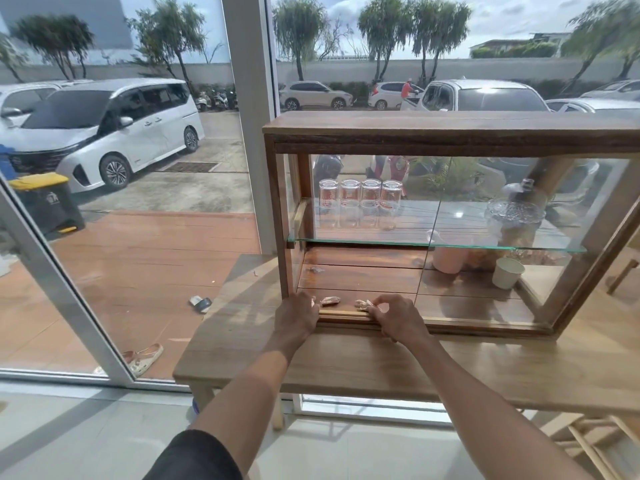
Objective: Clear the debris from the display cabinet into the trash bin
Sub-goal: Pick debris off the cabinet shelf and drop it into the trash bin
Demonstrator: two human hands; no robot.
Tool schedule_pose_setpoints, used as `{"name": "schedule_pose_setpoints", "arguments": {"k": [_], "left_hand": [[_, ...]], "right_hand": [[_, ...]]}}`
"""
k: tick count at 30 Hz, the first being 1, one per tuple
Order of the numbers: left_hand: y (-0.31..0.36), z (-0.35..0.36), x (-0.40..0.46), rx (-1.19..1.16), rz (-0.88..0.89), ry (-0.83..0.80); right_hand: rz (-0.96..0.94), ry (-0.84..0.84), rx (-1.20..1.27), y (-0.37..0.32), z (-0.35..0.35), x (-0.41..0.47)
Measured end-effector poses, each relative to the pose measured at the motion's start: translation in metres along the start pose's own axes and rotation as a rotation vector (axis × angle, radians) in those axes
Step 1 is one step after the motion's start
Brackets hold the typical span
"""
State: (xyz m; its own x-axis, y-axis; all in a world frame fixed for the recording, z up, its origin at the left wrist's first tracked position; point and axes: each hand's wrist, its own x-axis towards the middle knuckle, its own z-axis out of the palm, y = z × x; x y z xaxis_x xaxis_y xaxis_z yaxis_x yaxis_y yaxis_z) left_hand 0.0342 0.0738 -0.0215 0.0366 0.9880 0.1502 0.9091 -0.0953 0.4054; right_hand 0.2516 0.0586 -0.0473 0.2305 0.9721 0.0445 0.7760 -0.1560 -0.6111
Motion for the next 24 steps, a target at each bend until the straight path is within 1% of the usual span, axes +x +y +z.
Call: {"name": "schedule_pose_setpoints", "arguments": {"k": [6, 13, 16, 22, 24], "left_hand": [[0.001, -0.001, 0.0, 0.019, 0.019, 0.032], [0.014, -0.002, 0.0, -0.028, 0.139, 0.135], [0.021, -0.005, 0.002, -0.025, 0.122, 0.122], [0.026, 0.005, 0.005, -0.039, -0.006, 0.044], [0.029, 0.008, 0.006, -0.065, -0.018, 0.05]], "right_hand": [[0.001, -0.006, 0.034, -0.003, -0.005, -0.003], [-0.01, -0.016, 0.058, -0.003, -0.012, -0.007], [0.004, -0.016, 0.058, 0.0, -0.012, -0.008], [0.01, -0.013, 0.069, -0.003, -0.013, -0.011], [0.016, -0.022, 0.075, -0.004, -0.015, -0.01]]}}
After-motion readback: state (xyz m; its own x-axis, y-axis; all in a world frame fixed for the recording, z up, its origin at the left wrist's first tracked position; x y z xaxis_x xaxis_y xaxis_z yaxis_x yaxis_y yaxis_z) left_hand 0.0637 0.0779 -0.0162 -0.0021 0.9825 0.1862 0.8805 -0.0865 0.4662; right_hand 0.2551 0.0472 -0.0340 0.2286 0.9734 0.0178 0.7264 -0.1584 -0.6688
